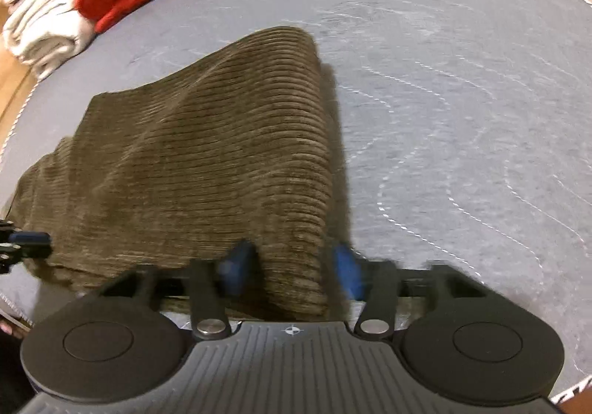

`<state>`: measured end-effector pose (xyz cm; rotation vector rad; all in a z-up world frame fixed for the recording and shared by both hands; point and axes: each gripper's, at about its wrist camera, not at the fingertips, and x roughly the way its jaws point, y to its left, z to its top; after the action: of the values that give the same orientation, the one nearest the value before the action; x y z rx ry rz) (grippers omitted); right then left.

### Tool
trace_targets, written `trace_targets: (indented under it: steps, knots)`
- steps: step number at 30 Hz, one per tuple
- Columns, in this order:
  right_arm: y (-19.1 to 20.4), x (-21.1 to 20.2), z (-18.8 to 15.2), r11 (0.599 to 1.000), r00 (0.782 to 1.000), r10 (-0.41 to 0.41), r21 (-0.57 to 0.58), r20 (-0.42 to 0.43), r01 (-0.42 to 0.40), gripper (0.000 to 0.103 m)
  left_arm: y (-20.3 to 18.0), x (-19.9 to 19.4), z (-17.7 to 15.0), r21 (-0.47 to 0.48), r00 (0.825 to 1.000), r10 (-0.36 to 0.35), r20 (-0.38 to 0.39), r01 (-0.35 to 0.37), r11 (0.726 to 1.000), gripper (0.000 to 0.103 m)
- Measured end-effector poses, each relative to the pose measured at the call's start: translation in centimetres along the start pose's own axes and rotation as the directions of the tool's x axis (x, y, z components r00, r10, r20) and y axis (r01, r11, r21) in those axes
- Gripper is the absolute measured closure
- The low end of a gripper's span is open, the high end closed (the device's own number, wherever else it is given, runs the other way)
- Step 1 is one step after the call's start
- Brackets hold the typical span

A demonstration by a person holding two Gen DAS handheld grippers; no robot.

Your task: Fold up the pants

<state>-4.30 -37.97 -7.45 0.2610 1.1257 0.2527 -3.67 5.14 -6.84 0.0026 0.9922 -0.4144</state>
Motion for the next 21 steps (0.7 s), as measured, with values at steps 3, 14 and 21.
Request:
trace_targets:
  steps: [3,14,21]
  knots:
    - [0.6,0.6,-0.3,1.0,1.0,-0.001,-0.012,-0.023,0.001,0.026,0.2,-0.9,1.2,-0.033,0.997,0.019,0.079,-0.016,0.999,0.063]
    - [11.5,-3.7,-2.9,0.869,0.958,0.052,-0.486,0.283,0.096,0.076,-2.3,-1.4,4.7,-0.085,0.97,-0.092,0.227,0.114,0.99,0.044]
    - [18.2,-4.7,-6.1,0.661,0.911,0.228,-0.741,0.343,0.114,0.076,-5.2,0.1,6.7,-0.097,0.945,-0.262,0.198,0.285,0.954,0.028]
